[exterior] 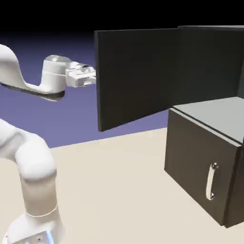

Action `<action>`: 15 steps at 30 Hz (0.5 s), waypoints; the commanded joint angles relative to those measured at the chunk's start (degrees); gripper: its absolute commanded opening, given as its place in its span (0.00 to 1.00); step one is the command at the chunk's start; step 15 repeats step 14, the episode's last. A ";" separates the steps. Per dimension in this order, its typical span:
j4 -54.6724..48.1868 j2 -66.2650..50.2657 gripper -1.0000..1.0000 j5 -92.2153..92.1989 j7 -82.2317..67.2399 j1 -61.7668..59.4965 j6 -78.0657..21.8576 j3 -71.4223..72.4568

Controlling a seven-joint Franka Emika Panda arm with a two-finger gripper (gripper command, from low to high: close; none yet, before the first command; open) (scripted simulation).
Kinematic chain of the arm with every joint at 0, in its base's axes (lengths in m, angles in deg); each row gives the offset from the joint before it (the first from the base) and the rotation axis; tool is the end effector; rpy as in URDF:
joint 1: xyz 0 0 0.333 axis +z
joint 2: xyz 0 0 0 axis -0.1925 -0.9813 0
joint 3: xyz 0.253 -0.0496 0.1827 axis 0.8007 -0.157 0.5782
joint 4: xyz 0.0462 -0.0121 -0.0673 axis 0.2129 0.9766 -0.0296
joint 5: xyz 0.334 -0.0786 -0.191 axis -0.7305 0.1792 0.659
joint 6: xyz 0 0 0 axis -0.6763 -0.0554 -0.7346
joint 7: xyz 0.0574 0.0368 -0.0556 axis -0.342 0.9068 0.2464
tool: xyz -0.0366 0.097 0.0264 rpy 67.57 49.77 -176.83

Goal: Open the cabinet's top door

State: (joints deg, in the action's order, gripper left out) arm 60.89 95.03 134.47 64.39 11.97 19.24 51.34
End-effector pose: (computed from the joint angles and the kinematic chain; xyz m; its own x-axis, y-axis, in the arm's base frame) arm 0.2495 0.2288 0.5455 -0.6780 -0.2018 0.7069 -0.6775 -0.2016 -0.7073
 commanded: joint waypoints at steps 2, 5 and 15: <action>-3.85 -2.88 0.00 -1.50 0.98 -3.34 -4.14 4.17; -9.29 -6.74 0.00 -3.11 2.38 -8.72 -9.67 10.40; -21.89 -12.07 0.00 -6.31 4.35 -26.77 -20.17 28.58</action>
